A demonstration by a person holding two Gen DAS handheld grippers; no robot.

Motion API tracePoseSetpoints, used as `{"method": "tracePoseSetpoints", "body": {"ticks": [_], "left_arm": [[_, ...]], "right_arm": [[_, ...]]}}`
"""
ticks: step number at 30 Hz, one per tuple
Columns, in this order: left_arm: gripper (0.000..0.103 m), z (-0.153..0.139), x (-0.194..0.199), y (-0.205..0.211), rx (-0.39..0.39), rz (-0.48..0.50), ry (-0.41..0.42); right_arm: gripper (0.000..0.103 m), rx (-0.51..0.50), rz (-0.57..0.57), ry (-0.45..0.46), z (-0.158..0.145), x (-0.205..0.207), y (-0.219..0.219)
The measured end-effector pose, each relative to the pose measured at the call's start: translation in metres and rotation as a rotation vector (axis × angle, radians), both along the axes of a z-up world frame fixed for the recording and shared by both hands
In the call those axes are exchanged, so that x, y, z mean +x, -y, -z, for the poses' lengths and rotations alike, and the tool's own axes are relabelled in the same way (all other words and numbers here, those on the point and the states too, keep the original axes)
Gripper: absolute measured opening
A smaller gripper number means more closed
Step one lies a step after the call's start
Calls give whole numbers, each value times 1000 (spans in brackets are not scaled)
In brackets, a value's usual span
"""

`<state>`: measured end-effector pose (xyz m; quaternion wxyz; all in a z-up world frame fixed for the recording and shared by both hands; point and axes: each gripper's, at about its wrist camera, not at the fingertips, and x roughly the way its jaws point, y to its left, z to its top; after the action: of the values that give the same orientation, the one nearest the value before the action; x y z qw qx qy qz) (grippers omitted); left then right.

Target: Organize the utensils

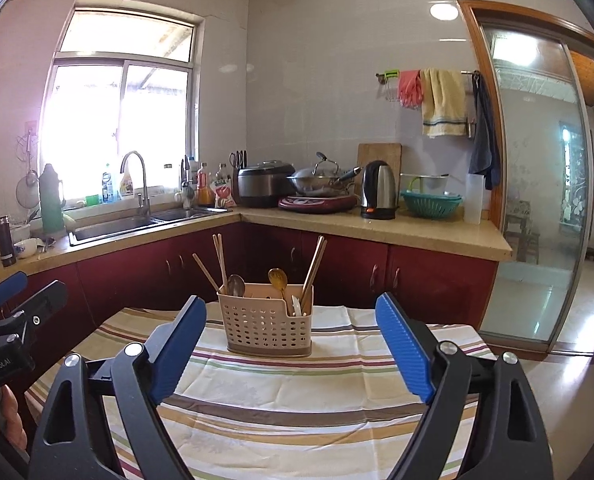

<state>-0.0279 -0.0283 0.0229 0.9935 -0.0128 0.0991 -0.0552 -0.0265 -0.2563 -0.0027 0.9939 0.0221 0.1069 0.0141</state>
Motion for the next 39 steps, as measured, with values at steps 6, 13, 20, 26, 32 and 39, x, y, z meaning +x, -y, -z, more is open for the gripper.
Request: {"method": "tracePoseSetpoints", "body": {"ticks": [6,13,20,26,32,39], "left_arm": [[97,-1,-6,0,0,0,5],[97,-1,-11,0,-3,1,0],[97,-1,-11,0,-4,3,-1],[97,-2,-13,-1,-7,2,1],[97,-1,-13,-1,-9,1,-3],[97,-1,-12,-1,-7,1,-6]], "right_arm": [[84,-3,4,15,-2,-7,0],[84,-5,3,14,0,-7,-2],[84,-6,-1,13,1,-9,-2],[84,-6,0,12,1,-9,-3],[85,-6,0,10,1,-9,-4],[85,-6,0,9,1,-9,-4]]}}
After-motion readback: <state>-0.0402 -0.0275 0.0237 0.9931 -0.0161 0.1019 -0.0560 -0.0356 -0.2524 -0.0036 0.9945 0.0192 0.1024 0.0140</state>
